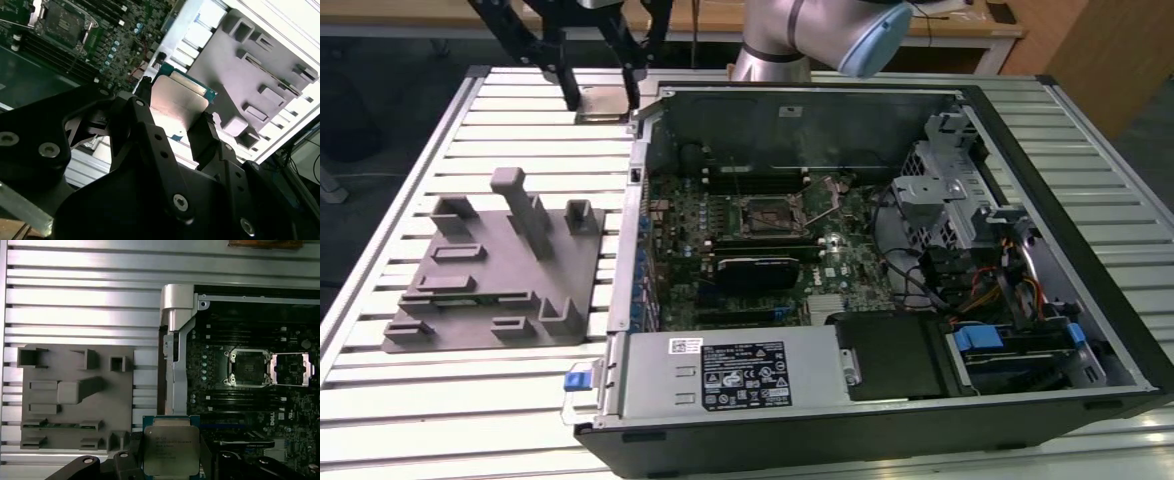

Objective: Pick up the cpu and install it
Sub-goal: 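Pick up the cpu and move it towards the insertion slot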

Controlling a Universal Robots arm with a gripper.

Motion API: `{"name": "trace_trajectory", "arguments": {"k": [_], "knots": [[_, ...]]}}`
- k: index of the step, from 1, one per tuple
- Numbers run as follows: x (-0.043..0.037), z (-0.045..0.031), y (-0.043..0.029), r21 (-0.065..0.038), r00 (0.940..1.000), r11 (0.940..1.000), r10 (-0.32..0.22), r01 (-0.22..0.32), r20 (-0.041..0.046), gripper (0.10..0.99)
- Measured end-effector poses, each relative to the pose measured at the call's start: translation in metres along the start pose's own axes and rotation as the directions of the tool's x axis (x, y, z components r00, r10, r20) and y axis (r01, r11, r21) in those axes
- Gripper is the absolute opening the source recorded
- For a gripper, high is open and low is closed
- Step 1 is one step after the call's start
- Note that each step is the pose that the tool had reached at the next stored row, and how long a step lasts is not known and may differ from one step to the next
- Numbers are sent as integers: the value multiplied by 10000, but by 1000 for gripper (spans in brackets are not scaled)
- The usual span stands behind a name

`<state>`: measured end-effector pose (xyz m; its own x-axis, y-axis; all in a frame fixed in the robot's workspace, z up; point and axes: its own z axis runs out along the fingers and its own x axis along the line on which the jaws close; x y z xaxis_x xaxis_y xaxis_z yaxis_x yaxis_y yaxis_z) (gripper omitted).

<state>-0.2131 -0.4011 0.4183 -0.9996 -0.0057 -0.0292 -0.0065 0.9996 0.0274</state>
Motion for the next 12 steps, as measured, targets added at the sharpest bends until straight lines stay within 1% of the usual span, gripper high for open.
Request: {"name": "trace_trajectory", "arguments": {"k": [12], "knots": [[-469,13,-3,0,10000,10000,0,0,-1,541]]}}
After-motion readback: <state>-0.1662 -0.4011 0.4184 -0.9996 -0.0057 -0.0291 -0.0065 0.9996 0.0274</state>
